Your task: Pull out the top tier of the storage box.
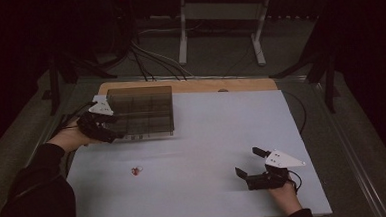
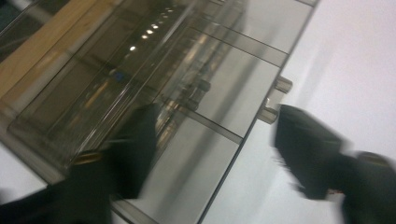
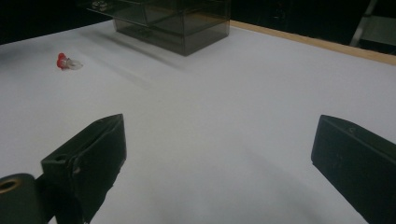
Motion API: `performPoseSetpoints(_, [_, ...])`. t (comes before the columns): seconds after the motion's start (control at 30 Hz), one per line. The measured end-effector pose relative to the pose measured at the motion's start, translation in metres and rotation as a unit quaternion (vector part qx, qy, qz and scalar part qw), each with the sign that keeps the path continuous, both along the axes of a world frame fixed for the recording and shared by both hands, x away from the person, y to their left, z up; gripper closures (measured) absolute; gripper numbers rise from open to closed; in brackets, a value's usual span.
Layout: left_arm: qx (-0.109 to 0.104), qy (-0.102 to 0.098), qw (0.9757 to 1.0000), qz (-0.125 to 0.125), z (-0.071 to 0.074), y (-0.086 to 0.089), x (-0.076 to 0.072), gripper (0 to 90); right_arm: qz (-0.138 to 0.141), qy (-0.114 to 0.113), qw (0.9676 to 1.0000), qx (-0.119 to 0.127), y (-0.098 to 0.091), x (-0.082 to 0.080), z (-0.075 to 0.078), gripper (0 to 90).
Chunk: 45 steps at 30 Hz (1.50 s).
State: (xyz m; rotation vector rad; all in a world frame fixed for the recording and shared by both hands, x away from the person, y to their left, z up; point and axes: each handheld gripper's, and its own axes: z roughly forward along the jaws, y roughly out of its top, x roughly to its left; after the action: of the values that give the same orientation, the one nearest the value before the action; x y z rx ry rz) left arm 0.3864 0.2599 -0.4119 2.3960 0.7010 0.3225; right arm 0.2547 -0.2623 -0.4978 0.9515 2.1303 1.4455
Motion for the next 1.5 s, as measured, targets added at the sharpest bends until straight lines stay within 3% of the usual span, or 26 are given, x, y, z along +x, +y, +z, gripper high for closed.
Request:
performPoseSetpoints(0.03, [-0.003, -0.002, 1.0, 0.001, 0.0, -0.001, -0.002, 13.4, 0.0, 0.0, 1.0, -0.001, 0.0, 0.0, 0.0, 3.0])
performPoseSetpoints(0.07, [-0.004, -0.003, 0.9999, 0.011, 0.0, -0.002, -0.004, 11.8, 0.0, -0.001, 1.0, -0.001, 0.0, 0.0, 0.0, 3.0])
performPoseSetpoints(0.1, [-0.01, 0.008, 0.9999, 0.012, 0.0, -0.002, -0.005, 9.6, 0.0, -0.001, 1.0, -0.001, 0.0, 0.0, 0.0, 3.0])
performPoseSetpoints(0.13, [-0.01, 0.008, 0.9999, 0.012, 0.0, -0.002, -0.005, 1.2, 0.0, -0.001, 1.0, -0.001, 0.0, 0.0, 0.0, 3.0])
performPoseSetpoints(0.2, [-0.013, 0.016, 0.9998, 0.009, -0.002, -0.004, -0.01, 0.0, 0.0, 0.0, 1.0, -0.001, 0.0, 0.0, 0.0, 3.0])
performPoseSetpoints(0.27, [-0.011, 0.014, 0.9998, 0.013, -0.003, -0.007, -0.015, 0.0, -0.001, 0.0, 1.0, -0.001, 0.0, 0.0, 0.0, 3.0])
performPoseSetpoints(0.4, [-0.029, -0.005, 0.9993, 0.023, -0.003, -0.009, -0.026, 0.0, -0.001, 0.0, 1.0, -0.001, 0.0, 0.0, 0.0, 3.0])
performPoseSetpoints(0.7, [-0.065, -0.031, 0.9948, 0.073, -0.004, -0.011, -0.049, 0.0, -0.002, -0.002, 1.0, -0.001, 0.0, 0.0, 0.001, 3.0])
performPoseSetpoints(0.87, [-0.084, -0.04, 0.9931, 0.071, -0.009, -0.013, -0.064, 0.0, -0.002, -0.002, 1.0, -0.002, 0.0, -0.001, 0.001, 3.0])
performPoseSetpoints(1.07, [-0.086, -0.037, 0.9927, 0.076, -0.022, -0.016, -0.082, 0.0, -0.002, -0.003, 1.0, -0.001, -0.001, -0.001, 0.001, 3.0])
performPoseSetpoints(1.2, [-0.098, -0.035, 0.9911, 0.083, -0.031, -0.018, -0.09, 0.0, -0.002, -0.004, 1.0, -0.001, 0.0, -0.001, 0.001, 3.0])
performPoseSetpoints(1.4, [-0.097, -0.041, 0.99, 0.094, -0.047, -0.022, -0.1, 0.0, -0.002, -0.003, 1.0, -0.002, 0.0, -0.001, 0.001, 3.0])
performPoseSetpoints(1.5, [-0.106, -0.039, 0.9881, 0.104, -0.054, -0.024, -0.102, 0.0, -0.001, -0.003, 1.0, -0.002, 0.0, -0.001, 0.001, 3.0])
